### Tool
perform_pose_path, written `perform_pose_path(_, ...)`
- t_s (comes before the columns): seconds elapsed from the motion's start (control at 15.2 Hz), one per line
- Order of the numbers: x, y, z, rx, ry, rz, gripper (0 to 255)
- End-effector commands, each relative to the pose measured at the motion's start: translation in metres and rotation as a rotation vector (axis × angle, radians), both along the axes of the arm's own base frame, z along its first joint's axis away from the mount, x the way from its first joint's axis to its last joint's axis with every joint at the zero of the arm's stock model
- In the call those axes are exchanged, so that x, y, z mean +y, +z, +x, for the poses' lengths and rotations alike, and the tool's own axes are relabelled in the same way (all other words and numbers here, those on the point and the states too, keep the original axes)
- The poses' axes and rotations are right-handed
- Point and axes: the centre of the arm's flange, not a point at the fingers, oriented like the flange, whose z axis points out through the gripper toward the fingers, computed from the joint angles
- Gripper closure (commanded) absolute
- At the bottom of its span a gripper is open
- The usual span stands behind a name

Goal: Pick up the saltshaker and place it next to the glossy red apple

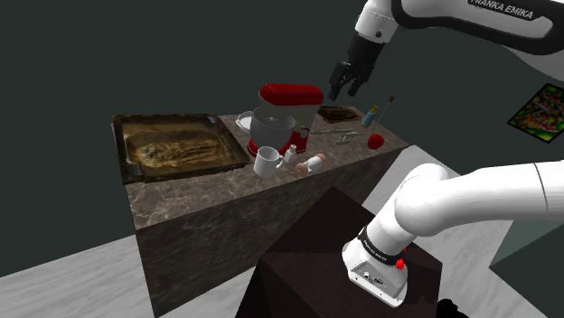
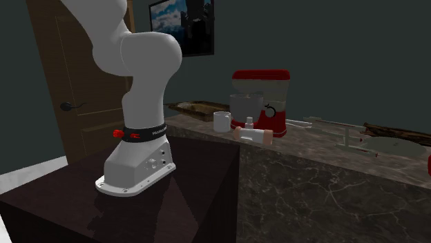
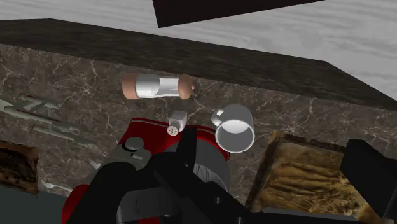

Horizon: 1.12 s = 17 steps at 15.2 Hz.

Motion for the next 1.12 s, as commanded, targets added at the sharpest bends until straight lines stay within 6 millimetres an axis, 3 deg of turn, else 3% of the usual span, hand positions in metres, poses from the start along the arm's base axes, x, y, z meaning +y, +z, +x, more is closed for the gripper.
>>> perform_pose_path(0.0, 0.000, 0.000, 0.000, 0.000, 0.000, 0.000, 0)
perform_pose_path(1.06, -0.077, -0.182, 0.066, -0.068, -0.618, -0.022, 0)
